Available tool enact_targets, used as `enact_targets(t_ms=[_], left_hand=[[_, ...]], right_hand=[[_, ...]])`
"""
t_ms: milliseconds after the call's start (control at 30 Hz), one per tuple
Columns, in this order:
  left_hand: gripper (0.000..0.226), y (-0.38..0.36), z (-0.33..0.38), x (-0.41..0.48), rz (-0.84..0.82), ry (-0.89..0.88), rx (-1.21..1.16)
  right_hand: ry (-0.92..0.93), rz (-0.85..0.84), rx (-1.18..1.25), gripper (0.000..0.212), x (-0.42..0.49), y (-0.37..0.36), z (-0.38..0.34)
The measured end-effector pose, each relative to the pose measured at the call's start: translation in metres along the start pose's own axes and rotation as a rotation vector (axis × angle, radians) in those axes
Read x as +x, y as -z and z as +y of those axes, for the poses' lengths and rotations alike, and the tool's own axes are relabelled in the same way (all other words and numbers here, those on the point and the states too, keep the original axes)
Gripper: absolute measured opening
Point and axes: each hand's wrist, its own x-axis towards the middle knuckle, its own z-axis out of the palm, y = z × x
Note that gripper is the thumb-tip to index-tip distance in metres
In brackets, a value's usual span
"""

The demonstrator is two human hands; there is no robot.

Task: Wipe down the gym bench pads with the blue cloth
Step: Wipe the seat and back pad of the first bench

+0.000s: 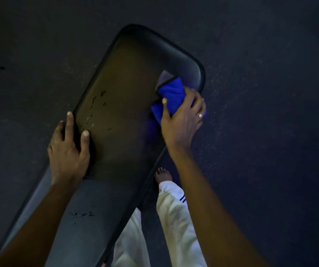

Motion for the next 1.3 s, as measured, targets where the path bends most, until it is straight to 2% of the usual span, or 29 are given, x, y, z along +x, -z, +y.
enact_targets(t_ms=[67,100,200,267,300,400,433,467,600,667,767,867,900,1033,1100,1200,1300], left_hand=[[0.072,0.009,-0.024,-0.013,-0.038,0.047,0.043],[0.074,0.012,-0.037,-0.023,-0.052,0.087,0.062],[0.075,0.015,-0.06,-0.037,-0.073,0.083,0.096],[0.071,0.014,-0.061,-0.034,-0.109,0.07,0.098],[0.07,0.014,-0.059,-0.032,-0.119,0.061,0.093],[0.067,0.013,-0.06,-0.035,-0.12,0.003,0.069],[0.068,0.013,-0.062,-0.035,-0.129,-0.026,0.065],[0.069,0.013,-0.065,-0.036,-0.137,-0.056,0.068],[0.074,0.008,-0.07,-0.039,-0.119,-0.068,0.084],[0.073,0.004,-0.067,-0.045,-0.1,-0.005,0.091],[0.073,0.0,-0.063,-0.049,-0.086,0.019,0.09],[0.073,0.0,-0.066,-0.047,-0.092,0.002,0.083],[0.073,0.0,-0.067,-0.047,-0.095,0.0,0.081],[0.073,0.001,-0.067,-0.046,-0.1,-0.011,0.068],[0.073,0.001,-0.068,-0.046,-0.106,-0.014,0.064],[0.073,0.0,-0.07,-0.046,-0.099,-0.029,0.058],[0.073,-0.001,-0.071,-0.047,-0.092,-0.043,0.052]], right_hand=[[0.009,-0.009,-0.072,0.065,-0.007,0.0,-0.003],[0.075,-0.042,-0.137,0.067,-0.02,0.001,-0.001],[0.441,-0.207,-0.335,0.074,-0.06,0.009,0.018],[0.562,-0.23,-0.401,0.073,-0.042,0.014,0.026],[0.526,-0.201,-0.413,0.07,-0.029,0.013,0.019],[0.2,-0.114,-0.321,0.067,0.003,-0.008,-0.027],[0.158,-0.103,-0.298,0.068,0.002,-0.018,-0.047],[0.202,-0.117,-0.299,0.069,-0.006,-0.028,-0.064],[0.711,-0.376,-0.414,0.068,-0.053,-0.048,-0.092],[0.807,-0.353,-0.458,0.065,-0.04,-0.052,-0.096],[0.689,-0.265,-0.429,0.064,-0.013,-0.062,-0.114],[0.553,-0.192,-0.426,0.065,-0.025,-0.08,-0.142],[0.586,-0.207,-0.452,0.065,-0.036,-0.084,-0.147],[0.921,-0.404,-0.609,0.061,-0.036,-0.077,-0.147],[0.906,-0.397,-0.626,0.059,-0.008,-0.076,-0.153],[0.733,-0.319,-0.579,0.056,-0.004,-0.083,-0.163],[0.779,-0.362,-0.544,0.058,-0.047,-0.084,-0.154]])
